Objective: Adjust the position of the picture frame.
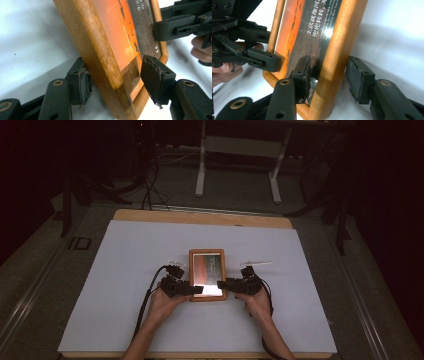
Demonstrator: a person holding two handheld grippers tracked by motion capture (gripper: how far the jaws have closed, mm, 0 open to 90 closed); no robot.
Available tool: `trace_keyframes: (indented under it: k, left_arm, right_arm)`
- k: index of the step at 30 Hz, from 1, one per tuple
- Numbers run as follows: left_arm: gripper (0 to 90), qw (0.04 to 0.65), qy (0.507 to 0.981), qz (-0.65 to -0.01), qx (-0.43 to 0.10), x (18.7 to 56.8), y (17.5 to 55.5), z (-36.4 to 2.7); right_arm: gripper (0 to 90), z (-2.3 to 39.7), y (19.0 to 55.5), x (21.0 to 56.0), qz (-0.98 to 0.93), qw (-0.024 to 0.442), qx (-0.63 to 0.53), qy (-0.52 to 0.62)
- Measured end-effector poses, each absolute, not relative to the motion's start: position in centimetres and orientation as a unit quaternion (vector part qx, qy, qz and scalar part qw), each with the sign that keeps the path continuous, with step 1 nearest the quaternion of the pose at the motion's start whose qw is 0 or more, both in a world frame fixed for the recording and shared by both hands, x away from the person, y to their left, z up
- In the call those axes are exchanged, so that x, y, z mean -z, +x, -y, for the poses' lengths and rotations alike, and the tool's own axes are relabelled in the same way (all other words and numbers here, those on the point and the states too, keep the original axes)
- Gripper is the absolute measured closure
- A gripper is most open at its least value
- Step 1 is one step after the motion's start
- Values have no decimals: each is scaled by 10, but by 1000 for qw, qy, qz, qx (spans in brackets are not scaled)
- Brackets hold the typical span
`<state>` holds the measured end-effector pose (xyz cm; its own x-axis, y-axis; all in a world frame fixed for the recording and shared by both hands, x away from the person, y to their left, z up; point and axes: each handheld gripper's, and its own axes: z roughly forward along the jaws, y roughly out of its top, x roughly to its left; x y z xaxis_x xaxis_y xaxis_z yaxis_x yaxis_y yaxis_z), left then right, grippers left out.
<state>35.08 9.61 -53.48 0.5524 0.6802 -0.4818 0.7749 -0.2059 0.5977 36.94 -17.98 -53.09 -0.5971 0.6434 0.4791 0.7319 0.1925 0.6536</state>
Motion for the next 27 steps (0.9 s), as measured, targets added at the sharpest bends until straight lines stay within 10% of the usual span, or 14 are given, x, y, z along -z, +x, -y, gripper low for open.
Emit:
trace_keyframes:
  k: [27]
  left_arm:
    - [473, 408, 782, -470, 36, 532, 346, -99]
  right_arm:
    - [473, 182, 372, 539, 765, 82, 441, -462]
